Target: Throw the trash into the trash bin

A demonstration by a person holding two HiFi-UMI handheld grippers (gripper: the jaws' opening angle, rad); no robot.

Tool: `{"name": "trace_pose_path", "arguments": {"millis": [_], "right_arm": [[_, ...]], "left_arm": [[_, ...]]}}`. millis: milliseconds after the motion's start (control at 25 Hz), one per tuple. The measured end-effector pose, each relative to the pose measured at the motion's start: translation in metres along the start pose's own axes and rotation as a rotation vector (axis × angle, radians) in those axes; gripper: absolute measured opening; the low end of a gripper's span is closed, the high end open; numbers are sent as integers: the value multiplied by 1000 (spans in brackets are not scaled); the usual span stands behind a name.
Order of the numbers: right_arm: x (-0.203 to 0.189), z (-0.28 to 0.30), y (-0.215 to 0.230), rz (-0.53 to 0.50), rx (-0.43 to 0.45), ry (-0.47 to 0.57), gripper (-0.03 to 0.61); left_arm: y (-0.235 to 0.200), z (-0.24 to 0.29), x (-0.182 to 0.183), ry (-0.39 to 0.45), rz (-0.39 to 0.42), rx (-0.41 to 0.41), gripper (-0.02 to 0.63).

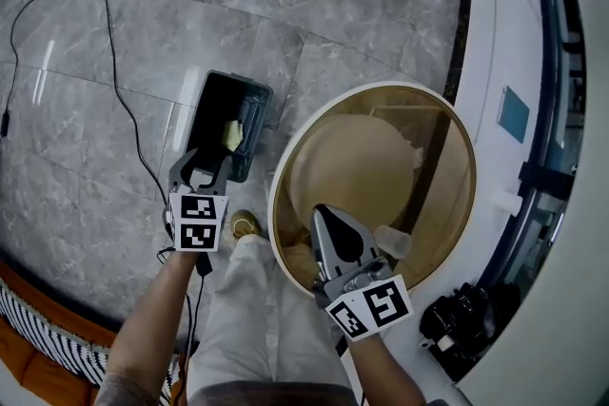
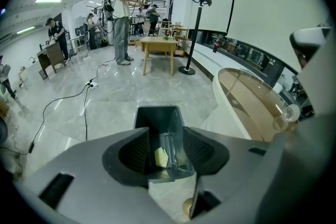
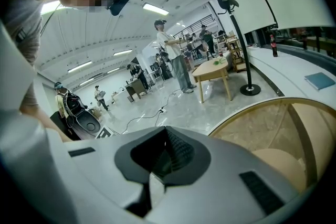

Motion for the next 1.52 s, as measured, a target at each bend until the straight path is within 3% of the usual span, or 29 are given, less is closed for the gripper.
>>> {"name": "trace_pose_path", "arguments": {"millis": [320,560,760,1240,1520], "right_arm": [[15,-37,6,-10,-33,45,17],[27,-90,17,7,-101,95,17],[38,-154,28,33,-182,130,17],[67,-306,44,112,-385,277,17],[54,-365,60,144,-463,315,17]], "left_arm": [[31,-30,16,26,21,-24,195],[70,-58,42,37,21,-71,34],[126,-97,66,27,56,-158,22],[293,-179,108,24,266,-387,23],[350,-183,112,31,376,-433,26]]}}
Point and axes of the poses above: the fingertips, and each gripper's own axes: z forward along the fingers, y to its right, x out of its top, the point moved 10 cm from there along -z, backward along the fingers, and after that the axes turned 2 degrees about x, right-handed, at the moved point
